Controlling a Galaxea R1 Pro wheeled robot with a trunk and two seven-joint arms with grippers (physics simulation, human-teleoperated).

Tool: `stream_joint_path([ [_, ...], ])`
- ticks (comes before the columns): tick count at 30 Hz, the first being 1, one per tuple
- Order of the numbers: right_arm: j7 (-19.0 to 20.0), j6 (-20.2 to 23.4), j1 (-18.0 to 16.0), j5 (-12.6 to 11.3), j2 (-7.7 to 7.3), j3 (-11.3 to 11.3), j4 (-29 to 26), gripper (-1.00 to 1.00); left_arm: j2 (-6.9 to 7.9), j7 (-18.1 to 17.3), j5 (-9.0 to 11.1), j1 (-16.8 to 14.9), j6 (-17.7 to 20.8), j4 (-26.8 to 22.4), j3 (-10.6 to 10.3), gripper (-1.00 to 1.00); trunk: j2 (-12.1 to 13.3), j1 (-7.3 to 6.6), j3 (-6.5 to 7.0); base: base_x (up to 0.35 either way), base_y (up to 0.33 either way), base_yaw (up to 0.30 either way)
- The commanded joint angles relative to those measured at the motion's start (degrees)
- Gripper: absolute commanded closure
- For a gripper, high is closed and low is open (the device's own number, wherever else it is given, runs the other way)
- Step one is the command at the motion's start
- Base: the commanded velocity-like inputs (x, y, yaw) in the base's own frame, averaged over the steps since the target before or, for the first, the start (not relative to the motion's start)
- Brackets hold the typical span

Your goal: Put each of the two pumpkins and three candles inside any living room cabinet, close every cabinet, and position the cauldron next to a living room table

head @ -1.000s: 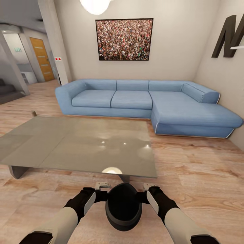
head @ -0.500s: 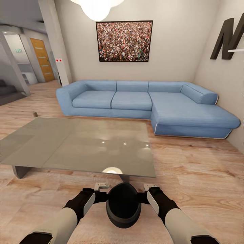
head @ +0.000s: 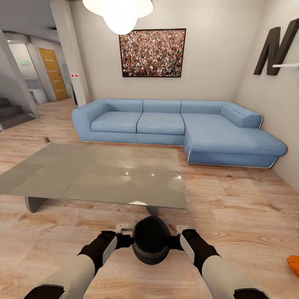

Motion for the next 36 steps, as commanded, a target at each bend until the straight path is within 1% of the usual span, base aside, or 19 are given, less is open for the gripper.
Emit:
stream_joint_path([
  [1,-0.2,0.3,0.0,-0.5,0.01,0.1,-0.1,-1.00,0.03,0.0,0.3,0.0,0.3,-0.1,-0.2,-1.00,0.4,-0.27,0.14,-0.338,0.000,0.020],
  [7,-0.3,0.2,0.0,-0.5,0.04,0.2,0.0,-1.00,-0.04,0.0,0.3,0.0,0.3,-0.1,-0.2,-1.00,2.8,-1.59,1.11,-0.342,0.000,0.163],
  [15,-0.3,0.2,0.0,-0.5,0.14,0.4,0.4,-1.00,0.00,-0.2,0.3,0.1,0.3,-0.1,-0.1,-1.00,2.8,-1.59,0.84,-0.283,0.000,0.248],
  [36,-0.3,0.1,0.0,-0.5,0.28,0.6,0.5,-1.00,0.12,-0.6,0.4,0.1,0.3,-0.3,0.0,-1.00,2.8,-1.59,0.00,-0.018,0.000,0.261],
])
